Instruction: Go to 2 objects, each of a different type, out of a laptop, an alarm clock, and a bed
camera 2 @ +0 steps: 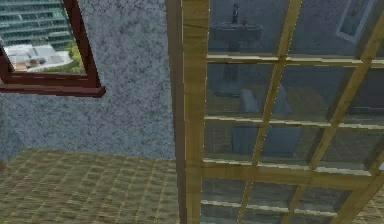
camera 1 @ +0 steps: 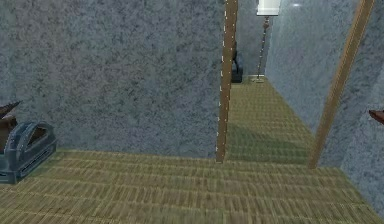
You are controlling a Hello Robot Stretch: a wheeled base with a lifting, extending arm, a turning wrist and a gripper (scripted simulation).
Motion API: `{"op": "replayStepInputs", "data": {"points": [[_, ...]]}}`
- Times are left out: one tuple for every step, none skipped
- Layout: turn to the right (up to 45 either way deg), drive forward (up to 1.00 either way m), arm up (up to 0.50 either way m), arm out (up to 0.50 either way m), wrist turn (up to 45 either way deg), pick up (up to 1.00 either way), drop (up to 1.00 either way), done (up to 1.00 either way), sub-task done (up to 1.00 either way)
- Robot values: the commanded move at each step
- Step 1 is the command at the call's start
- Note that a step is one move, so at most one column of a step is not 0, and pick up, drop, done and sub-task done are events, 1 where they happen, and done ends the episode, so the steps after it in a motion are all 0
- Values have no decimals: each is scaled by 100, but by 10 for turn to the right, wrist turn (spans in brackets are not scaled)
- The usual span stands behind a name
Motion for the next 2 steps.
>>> {"op": "replayStepInputs", "data": {"points": [[30,0,0,0,0,0,0,0,0],[0,30,0,0,0,0,0,0,0]]}}
